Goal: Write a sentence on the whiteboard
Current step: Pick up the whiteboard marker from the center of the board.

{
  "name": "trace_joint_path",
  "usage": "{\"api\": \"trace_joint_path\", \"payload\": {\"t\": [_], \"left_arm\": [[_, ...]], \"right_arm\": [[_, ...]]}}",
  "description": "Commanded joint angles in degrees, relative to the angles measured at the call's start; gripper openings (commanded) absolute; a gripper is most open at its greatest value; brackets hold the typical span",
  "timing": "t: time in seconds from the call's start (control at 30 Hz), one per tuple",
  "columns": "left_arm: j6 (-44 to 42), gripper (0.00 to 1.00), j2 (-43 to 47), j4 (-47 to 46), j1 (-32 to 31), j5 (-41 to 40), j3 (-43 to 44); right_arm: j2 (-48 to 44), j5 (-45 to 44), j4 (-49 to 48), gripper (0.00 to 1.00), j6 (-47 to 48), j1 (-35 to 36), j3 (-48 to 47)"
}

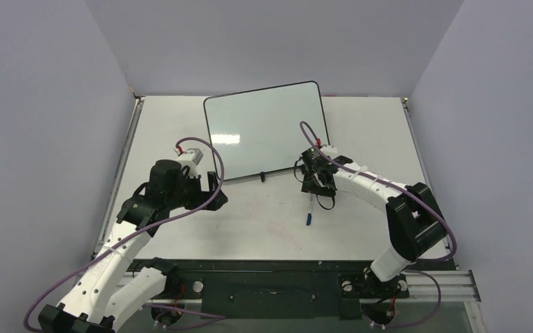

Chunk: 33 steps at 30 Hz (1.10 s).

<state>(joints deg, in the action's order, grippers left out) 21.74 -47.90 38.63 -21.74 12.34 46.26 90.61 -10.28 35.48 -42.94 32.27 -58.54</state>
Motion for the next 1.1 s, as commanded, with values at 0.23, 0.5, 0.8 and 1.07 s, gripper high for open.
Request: {"api": "trace_joint_path", "payload": {"t": [0.23,0.5,0.8,1.07], "left_arm": [[-0.8,0.93,0.78,-2.57,-0.5,-0.15,0.41],[-0.87,0.93,0.22,-2.75,-0.54,0.04,0.4],[-0.91,0.93,-0.86,-2.94,-0.75,1.41,0.25],[2.48,0.87,-1.88,-6.9,-0.83,4.8,0.34]], "right_arm": [[7.36,-3.96,-2.62,0.39,-2.0,0.46,-3.25],[10.85,-4.02,-4.38,0.08,-2.28,0.48,-1.9],[3.55,-2.49,-4.4,0.0,-3.53,0.26,1.46],[-8.58,0.05,-6.16,0.0,-9.81,0.4,3.27]]}}
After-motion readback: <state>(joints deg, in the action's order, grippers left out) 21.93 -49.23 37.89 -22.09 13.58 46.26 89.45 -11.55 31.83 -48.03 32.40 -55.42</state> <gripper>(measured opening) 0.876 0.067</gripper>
